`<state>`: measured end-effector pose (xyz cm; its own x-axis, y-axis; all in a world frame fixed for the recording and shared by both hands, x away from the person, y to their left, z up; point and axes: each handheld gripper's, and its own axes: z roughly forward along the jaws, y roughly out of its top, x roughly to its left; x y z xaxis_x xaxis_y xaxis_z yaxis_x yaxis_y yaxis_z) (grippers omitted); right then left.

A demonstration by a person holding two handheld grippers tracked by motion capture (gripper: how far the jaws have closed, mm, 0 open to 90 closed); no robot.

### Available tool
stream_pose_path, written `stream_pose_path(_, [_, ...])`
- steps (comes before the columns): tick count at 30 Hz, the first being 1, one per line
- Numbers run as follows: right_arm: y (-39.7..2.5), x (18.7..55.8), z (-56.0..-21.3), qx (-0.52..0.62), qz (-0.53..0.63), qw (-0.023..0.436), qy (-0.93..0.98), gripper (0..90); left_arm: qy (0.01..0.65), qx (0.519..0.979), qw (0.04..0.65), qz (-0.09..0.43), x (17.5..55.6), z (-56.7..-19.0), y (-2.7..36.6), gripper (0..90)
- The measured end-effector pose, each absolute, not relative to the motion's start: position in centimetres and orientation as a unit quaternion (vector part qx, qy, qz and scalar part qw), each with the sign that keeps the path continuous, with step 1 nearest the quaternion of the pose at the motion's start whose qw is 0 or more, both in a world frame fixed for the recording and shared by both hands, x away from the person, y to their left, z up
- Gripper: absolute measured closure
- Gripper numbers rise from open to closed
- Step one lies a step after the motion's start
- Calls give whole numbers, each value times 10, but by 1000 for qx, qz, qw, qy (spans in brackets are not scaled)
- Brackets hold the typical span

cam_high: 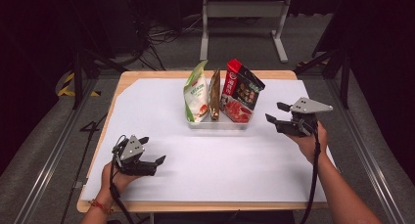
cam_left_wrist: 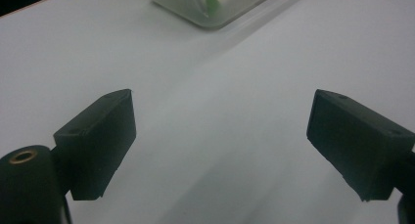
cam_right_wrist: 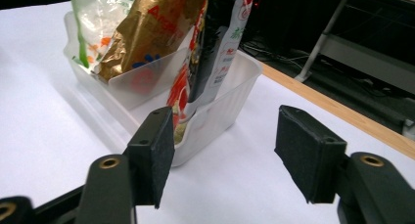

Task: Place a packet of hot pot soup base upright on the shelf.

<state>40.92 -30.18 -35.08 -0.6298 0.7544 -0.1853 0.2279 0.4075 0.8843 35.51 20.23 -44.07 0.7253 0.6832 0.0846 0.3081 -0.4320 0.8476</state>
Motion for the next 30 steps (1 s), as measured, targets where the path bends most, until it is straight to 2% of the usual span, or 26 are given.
stream_pose_path(3, [-303,406,-354,309,442,295,789,312,303,819,439,214,355,-441,202,117])
stream_pose_path(11, [-304,402,-361,307,425,292,800,241,304,818,439,214,355,-440,202,117])
stream_pose_path(30, [-323,391,-377,314,416,280,806,179,300,822,433,215,355,-441,200,117])
